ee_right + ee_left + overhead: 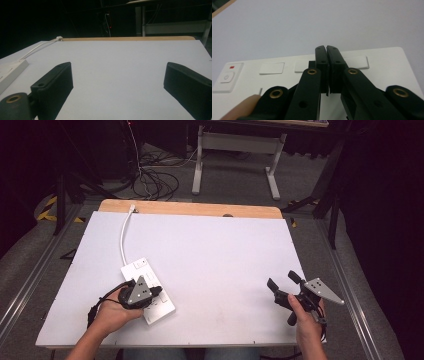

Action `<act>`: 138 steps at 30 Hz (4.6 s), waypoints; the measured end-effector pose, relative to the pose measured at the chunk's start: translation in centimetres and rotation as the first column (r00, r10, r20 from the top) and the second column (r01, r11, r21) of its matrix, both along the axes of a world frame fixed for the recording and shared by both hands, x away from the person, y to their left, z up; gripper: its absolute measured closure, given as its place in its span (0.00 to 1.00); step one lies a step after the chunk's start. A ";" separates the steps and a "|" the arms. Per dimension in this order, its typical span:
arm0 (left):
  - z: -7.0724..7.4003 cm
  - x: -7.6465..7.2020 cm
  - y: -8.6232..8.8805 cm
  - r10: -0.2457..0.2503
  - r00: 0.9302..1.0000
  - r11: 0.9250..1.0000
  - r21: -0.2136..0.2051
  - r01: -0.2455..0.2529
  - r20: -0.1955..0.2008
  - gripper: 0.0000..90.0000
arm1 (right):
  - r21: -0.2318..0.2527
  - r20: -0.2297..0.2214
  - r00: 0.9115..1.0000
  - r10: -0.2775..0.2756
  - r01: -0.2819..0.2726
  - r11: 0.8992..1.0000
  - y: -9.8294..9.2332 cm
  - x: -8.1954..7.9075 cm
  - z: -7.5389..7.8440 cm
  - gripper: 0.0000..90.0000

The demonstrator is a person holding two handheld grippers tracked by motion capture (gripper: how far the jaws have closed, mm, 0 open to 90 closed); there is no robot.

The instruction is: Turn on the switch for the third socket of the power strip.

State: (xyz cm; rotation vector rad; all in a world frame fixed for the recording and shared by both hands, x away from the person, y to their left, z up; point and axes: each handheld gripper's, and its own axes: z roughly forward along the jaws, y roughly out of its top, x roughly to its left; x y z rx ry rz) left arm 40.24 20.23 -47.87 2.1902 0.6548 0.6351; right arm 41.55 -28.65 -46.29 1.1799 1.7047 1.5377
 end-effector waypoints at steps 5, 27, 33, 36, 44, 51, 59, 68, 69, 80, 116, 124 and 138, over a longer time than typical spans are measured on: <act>0.8 0.0 1.3 0.062 0.998 0.994 -0.088 -0.059 0.026 0.99 | -0.001 -0.002 1.000 0.005 -0.005 1.000 0.1 0.2 0.0 0.10; 1.6 -0.4 3.6 0.152 0.988 0.965 -0.220 -0.142 0.029 1.00 | -0.007 -0.005 1.000 0.031 -0.031 0.999 0.9 1.0 0.0 0.10; 2.0 -0.6 4.6 0.220 0.974 0.938 -0.287 -0.195 0.057 1.00 | -0.010 -0.005 0.999 0.042 -0.042 0.999 1.1 1.3 0.0 0.10; 2.2 -0.8 5.4 0.271 0.960 0.915 -0.330 -0.233 0.073 1.00 | -0.008 -0.003 0.999 0.046 -0.046 0.999 1.2 1.5 0.0 0.10; 2.9 -1.1 7.5 0.395 0.911 0.858 -0.402 -0.320 0.117 0.99 | -0.009 -0.005 0.999 0.050 -0.050 0.999 1.3 1.6 0.0 0.10; 3.1 -1.3 8.5 0.466 0.875 0.827 -0.416 -0.378 0.131 0.97 | -0.007 -0.004 0.999 0.048 -0.048 0.999 1.3 1.5 0.0 0.10; 3.1 -1.4 8.8 0.503 0.852 0.809 -0.424 -0.406 0.143 0.96 | -0.007 -0.005 0.999 0.048 -0.048 0.999 1.3 1.6 0.0 0.10; 3.1 -1.4 8.8 0.520 0.843 0.799 -0.428 -0.422 0.141 0.92 | -0.008 -0.005 0.999 0.049 -0.049 0.999 1.3 1.6 0.0 0.10; 3.2 -1.4 8.9 0.519 0.842 0.801 -0.425 -0.421 0.144 0.92 | -0.009 -0.005 0.999 0.050 -0.050 0.999 1.3 1.6 0.0 0.10; 3.3 -1.6 9.1 0.553 0.820 0.779 -0.439 -0.447 0.146 0.84 | -0.010 -0.004 0.999 0.051 -0.051 0.999 1.4 1.6 0.0 0.10; 3.2 -2.0 10.4 0.657 0.747 0.687 -0.490 -0.536 0.104 0.58 | -0.009 -0.004 0.998 0.055 -0.055 0.998 1.5 1.9 0.0 0.10; 3.1 -1.9 10.6 0.664 0.741 0.678 -0.496 -0.543 0.097 0.53 | -0.009 -0.005 0.999 0.053 -0.053 0.999 1.5 1.9 0.0 0.10; 3.1 -1.8 10.7 0.678 0.730 0.663 -0.496 -0.561 0.080 0.42 | -0.009 -0.001 0.999 0.055 -0.055 0.998 1.6 2.0 0.0 0.10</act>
